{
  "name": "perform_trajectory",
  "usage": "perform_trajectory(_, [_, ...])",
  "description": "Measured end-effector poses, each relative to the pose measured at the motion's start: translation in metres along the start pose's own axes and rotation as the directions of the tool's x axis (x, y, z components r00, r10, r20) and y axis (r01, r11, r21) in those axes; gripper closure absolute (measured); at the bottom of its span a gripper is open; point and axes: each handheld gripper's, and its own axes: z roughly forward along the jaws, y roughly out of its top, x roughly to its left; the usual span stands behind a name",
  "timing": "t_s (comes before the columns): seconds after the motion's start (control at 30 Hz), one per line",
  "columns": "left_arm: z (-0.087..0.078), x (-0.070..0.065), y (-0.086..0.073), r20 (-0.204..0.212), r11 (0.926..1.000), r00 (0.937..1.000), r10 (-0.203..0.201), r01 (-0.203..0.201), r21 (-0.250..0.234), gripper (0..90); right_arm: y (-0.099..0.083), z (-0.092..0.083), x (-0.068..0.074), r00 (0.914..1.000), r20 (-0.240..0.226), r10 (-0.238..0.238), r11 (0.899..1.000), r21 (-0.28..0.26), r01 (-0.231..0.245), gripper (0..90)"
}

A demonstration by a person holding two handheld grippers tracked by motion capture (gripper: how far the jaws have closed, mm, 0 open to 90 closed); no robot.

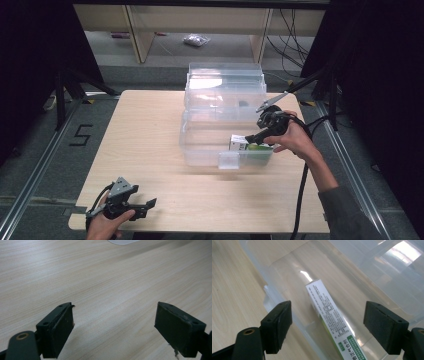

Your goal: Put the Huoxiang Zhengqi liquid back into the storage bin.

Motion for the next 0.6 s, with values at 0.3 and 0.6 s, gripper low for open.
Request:
perform_trajectory(0.3, [0.001, -0.002, 0.0, 0.0, 0.9995, 0.9997, -0.025, 0.025, -0.019, 14.7, -0.007, -0.005, 0.005, 0.9994, -0.003, 0.034, 0.999, -0.022, -0.034, 23.9])
perform_trajectory(0.6, [0.001, -0.002, 0.0, 0.001, 0.9995, 0.9997, -0.024, 0.024, -0.019, 14.7, -0.013, -0.007, 0.011, 0.9993, 0.012, 0.037, 0.997, -0.072, -0.036, 23.2])
